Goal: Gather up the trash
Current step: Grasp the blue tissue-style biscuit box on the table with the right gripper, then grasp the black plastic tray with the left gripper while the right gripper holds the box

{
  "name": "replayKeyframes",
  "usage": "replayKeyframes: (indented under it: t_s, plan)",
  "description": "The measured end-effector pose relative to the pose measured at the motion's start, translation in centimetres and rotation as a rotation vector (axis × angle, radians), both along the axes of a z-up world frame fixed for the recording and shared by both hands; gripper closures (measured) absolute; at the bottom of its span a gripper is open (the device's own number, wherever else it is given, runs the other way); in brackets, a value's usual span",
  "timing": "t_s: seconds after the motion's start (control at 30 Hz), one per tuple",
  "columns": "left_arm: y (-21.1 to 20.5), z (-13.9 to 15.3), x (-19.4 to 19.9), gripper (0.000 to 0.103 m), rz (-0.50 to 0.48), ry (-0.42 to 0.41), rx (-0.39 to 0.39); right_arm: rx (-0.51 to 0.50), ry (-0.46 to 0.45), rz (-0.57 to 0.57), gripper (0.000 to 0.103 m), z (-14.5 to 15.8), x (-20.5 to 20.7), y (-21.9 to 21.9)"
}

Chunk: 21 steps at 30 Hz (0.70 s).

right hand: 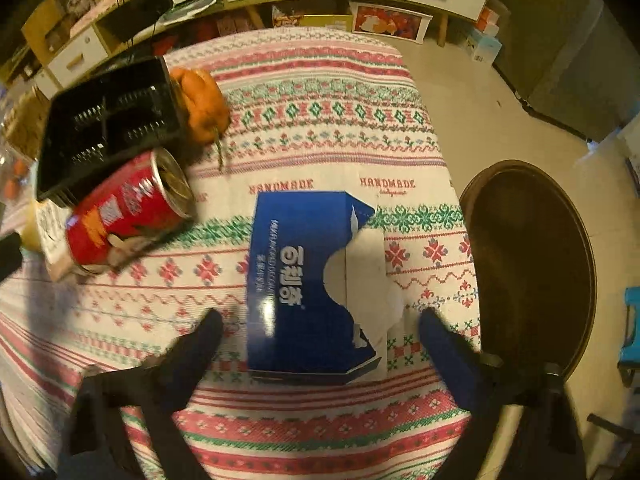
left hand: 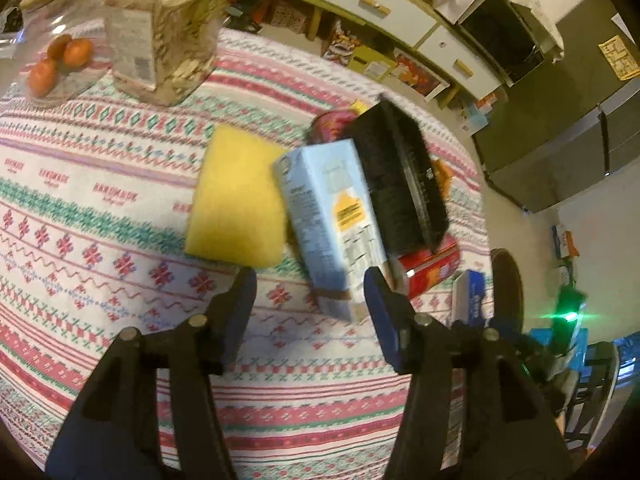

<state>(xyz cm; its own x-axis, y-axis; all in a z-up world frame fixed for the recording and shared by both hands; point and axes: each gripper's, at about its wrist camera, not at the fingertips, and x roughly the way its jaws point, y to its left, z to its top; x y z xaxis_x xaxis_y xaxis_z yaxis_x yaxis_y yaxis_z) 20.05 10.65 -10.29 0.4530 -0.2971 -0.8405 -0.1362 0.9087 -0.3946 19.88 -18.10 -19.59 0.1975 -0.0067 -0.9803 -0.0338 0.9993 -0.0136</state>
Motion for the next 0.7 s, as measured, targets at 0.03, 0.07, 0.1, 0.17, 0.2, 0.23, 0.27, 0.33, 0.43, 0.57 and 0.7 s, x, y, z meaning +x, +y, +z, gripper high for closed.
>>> replayKeyframes:
  t_s: [0.03, 0.07, 0.1, 0.17, 0.2, 0.23, 0.27, 0.33, 0.43, 0.57, 0.7]
  plan:
    - [-0.4, 0.4, 0.1, 0.046, -0.003, -0.015, 0.009, 0.004, -0.012, 0.005, 0.033, 0.2, -0.1, -0.1]
    - [-0.8, 0.6, 0.2, 0.046, -0.009, -0.025, 0.019, 0.019, -0.01, 0.012, 0.046, 0.2, 0.0, -0.1]
    - [-1.2, 0.9, 0.4, 0.046, -0.017, -0.031, 0.031, 0.045, -0.003, 0.014, 0.055, 0.4, -0.1, -0.2]
    - [-2.2, 1.2, 1.0, 0.046, -0.032, -0.031, 0.061, 0.073, -0.001, 0.012, 0.055, 0.7, -0.2, -0.4]
    - [-2.7, 1.4, 1.5, 0.046, -0.034, -0.028, 0.078, 0.072, -0.005, 0.015, 0.055, 0.8, -0.3, -0.4]
    - [-3.0, 1.5, 1.9, 0.046, -0.032, -0.027, 0.088, 0.072, -0.01, 0.015, 0.055, 1.0, -0.4, -0.4]
    - [-3.6, 1.9, 2.4, 0.046, -0.028, -0.029, 0.1, 0.083, -0.009, 0.012, 0.055, 1.1, -0.4, -0.6]
    - [-4.8, 2.4, 3.6, 0.046, -0.021, -0.029, 0.131, 0.107, -0.011, 0.004, 0.055, 1.5, -0.5, -0.9]
    - [-6.4, 2.4, 5.4, 0.046, 0.001, -0.011, 0.173, 0.121, -0.029, -0.006, 0.055, 2.3, -0.5, -1.5]
    - [-7.9, 1.5, 7.0, 0.043, 0.048, 0.007, 0.249, 0.153, -0.044, -0.022, 0.055, 3.2, -0.6, -2.5]
    - [-9.4, 0.5, 8.2, 0.034, 0.09, 0.019, 0.294, 0.167, -0.043, -0.03, 0.055, 3.6, -0.6, -3.5]
